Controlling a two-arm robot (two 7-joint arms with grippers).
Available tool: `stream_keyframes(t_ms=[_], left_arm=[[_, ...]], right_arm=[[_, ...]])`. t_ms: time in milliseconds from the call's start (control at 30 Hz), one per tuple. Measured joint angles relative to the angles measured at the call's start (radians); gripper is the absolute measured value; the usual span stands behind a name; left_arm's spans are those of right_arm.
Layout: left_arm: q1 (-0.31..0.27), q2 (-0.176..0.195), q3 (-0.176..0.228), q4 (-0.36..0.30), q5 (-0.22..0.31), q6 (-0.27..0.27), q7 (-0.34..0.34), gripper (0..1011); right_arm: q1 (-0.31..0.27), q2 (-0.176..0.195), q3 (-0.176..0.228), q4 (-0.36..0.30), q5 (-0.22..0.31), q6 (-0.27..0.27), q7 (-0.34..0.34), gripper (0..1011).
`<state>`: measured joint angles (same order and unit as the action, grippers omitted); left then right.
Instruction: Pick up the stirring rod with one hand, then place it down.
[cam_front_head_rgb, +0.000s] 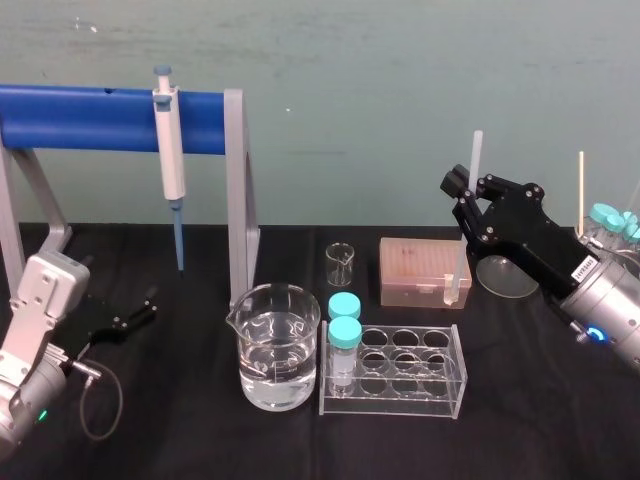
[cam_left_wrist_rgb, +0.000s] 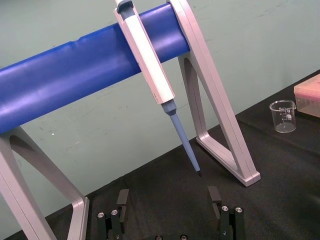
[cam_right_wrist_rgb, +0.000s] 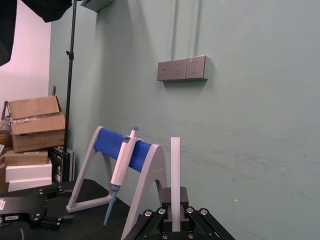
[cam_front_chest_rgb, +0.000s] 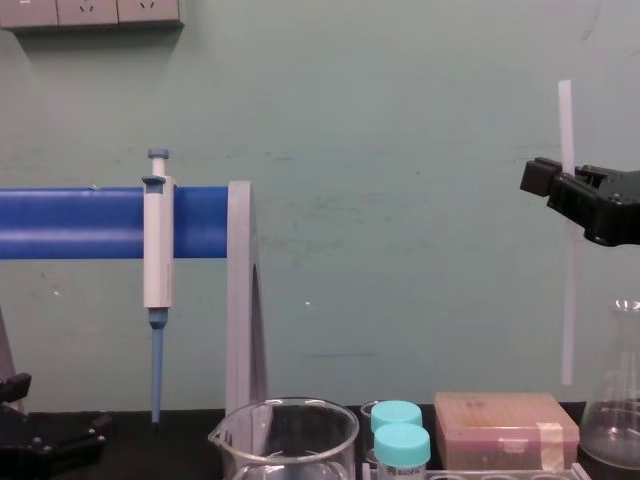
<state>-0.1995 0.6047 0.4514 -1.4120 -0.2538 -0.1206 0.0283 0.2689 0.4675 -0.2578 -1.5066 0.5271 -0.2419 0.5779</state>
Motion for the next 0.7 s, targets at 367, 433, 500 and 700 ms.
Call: stream_keyframes(t_ms=[367,433,500,700], left_arm=[[0.000,0.000,0.000,0.000,0.000,0.000,0.000,1000],[0.000,0.000,0.000,0.000,0.000,0.000,0.000,1000],[0.000,0.000,0.000,0.000,0.000,0.000,0.000,1000],[0.000,0.000,0.000,0.000,0.000,0.000,0.000,1000]], right_arm=[[0.001,-0.001,-0.002,0.005,0.000,0.001,0.001,69],[0.002,-0.001,-0.002,0.005,0.001,0.001,0.001,69],[0.002,-0.001,-0.002,0.006,0.001,0.001,0.002,69],[0.002,0.000,-0.002,0.008,0.004,0.001,0.003,69]])
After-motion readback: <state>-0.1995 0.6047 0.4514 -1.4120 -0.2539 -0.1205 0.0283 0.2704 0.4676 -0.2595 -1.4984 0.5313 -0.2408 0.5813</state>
